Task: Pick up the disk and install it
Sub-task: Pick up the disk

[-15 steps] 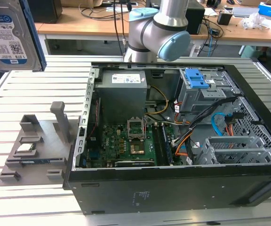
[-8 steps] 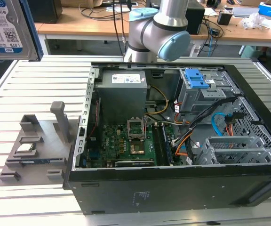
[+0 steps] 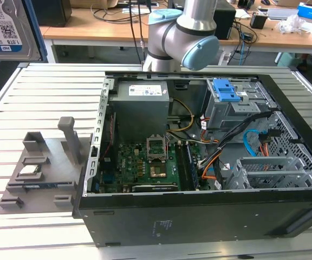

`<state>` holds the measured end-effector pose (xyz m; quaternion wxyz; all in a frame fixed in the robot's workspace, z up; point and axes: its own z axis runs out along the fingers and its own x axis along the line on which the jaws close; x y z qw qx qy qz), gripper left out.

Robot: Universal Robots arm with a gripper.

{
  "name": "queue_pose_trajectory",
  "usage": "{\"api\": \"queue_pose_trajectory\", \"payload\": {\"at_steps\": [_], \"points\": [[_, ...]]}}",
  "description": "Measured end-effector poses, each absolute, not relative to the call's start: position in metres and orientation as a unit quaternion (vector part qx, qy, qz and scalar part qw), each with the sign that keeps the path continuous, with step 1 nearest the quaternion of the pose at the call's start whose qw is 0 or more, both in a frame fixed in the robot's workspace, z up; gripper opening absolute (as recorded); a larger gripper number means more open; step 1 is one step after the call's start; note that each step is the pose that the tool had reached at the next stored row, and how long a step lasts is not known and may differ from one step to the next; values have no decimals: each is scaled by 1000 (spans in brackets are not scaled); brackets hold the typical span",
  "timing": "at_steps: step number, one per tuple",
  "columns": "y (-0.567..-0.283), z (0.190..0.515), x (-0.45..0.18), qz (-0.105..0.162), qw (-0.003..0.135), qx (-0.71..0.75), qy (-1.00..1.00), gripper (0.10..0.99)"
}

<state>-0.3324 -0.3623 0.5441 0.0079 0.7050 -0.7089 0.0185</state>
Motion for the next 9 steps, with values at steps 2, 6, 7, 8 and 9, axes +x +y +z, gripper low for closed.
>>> {"api": "queue_pose_trajectory", "payload": {"at_steps": [2, 6, 7, 8, 9], "points": [[-362, 544, -332, 10, -1, 705, -709, 361], [-362, 544, -332, 3, -7, 705, -709, 361], [-362, 544, -332, 3, -7, 705, -709, 361], [-362, 544, -332, 3, -7, 705, -709, 361], [-363, 544, -332, 4, -7, 705, -709, 361]]}}
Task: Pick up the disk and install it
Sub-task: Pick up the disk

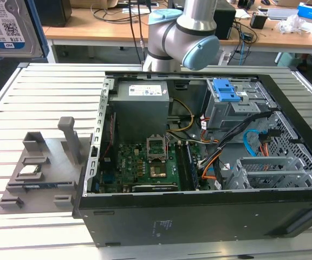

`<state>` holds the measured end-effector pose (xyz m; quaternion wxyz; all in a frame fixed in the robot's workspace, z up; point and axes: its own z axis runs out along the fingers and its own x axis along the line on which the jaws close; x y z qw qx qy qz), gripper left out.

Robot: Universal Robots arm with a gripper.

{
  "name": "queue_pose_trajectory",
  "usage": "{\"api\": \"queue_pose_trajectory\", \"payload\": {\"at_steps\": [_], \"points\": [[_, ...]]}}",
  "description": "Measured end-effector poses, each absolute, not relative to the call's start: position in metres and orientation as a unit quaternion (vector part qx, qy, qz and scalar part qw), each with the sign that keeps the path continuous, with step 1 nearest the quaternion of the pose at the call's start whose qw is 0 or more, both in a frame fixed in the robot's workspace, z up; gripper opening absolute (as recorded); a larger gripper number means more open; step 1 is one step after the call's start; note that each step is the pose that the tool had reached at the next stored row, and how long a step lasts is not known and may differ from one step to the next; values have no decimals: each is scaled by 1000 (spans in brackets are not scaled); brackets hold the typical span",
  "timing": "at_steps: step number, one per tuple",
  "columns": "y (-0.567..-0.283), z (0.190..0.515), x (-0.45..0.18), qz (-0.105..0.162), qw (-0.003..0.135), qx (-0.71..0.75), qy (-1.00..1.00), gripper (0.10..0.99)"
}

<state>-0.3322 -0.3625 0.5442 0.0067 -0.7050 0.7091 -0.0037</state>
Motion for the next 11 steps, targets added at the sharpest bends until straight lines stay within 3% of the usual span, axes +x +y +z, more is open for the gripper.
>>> {"api": "queue_pose_trajectory", "payload": {"at_steps": [11], "points": [[-362, 544, -285, -7, 1, -705, 709, 361]]}}
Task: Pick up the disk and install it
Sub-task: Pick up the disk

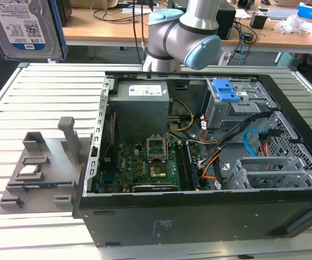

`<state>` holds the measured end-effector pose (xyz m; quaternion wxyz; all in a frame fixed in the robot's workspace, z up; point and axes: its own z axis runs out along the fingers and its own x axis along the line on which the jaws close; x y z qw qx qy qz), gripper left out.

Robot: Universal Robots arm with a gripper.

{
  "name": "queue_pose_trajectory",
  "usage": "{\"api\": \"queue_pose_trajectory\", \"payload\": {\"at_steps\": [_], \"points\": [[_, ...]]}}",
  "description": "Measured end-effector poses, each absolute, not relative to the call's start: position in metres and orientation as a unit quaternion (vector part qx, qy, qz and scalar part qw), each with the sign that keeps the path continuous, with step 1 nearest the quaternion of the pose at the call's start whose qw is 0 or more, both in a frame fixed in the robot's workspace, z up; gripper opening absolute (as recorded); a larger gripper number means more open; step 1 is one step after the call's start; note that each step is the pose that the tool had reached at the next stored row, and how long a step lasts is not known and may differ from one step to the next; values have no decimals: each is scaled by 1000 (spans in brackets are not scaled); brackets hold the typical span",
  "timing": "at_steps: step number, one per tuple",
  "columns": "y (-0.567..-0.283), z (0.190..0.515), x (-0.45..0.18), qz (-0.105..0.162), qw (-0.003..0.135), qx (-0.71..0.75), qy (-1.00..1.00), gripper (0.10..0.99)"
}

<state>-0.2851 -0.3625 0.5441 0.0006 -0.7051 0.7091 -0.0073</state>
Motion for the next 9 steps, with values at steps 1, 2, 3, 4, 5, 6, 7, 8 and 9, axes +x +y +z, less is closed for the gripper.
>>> {"api": "queue_pose_trajectory", "payload": {"at_steps": [1, 2, 3, 4, 5, 6, 7, 8, 9], "points": [[-363, 544, -277, -7, 0, -705, 709, 361], [-363, 544, -270, -7, 0, -705, 709, 361], [-362, 544, -267, -7, 0, -705, 709, 361], [-362, 544, -262, -7, 0, -705, 709, 361], [-363, 544, -257, -7, 0, -705, 709, 361], [-363, 544, -253, -7, 0, -705, 709, 361], [-363, 544, -249, -7, 0, -705, 709, 361], [-362, 544, -244, -7, 0, -705, 709, 361], [-363, 544, -237, -7, 0, -705, 709, 361]]}}
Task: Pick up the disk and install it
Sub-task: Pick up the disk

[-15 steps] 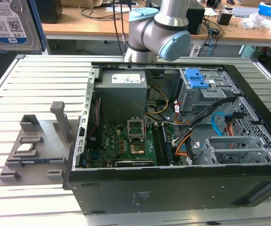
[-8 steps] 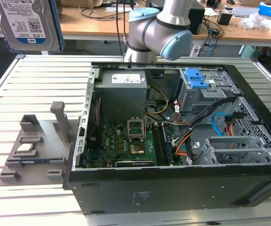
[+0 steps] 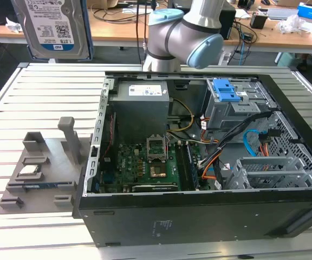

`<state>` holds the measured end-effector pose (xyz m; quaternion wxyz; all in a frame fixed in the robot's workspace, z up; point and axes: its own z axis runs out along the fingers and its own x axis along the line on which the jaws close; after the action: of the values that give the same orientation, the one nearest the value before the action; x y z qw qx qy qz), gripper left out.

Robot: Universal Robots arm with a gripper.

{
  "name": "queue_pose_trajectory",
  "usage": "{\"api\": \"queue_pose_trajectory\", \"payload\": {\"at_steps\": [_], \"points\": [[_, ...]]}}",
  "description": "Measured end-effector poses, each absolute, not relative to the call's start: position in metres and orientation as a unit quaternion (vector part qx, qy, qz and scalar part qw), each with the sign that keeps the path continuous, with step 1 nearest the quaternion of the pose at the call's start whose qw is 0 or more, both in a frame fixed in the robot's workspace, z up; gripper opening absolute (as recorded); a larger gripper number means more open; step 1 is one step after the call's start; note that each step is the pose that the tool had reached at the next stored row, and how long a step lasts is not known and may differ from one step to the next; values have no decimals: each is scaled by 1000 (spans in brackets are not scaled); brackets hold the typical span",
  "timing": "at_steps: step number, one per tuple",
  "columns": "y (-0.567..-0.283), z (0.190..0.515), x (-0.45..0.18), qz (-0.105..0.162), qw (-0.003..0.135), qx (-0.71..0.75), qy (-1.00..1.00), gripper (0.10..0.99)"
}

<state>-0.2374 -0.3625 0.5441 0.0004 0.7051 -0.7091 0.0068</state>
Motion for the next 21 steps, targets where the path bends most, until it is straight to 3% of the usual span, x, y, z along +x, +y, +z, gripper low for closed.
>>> {"api": "queue_pose_trajectory", "payload": {"at_steps": [9, 21], "points": [[-363, 544, -181, 6, 1, 705, -709, 361], [-363, 526, -157, 5, 3, 705, -709, 361]]}}
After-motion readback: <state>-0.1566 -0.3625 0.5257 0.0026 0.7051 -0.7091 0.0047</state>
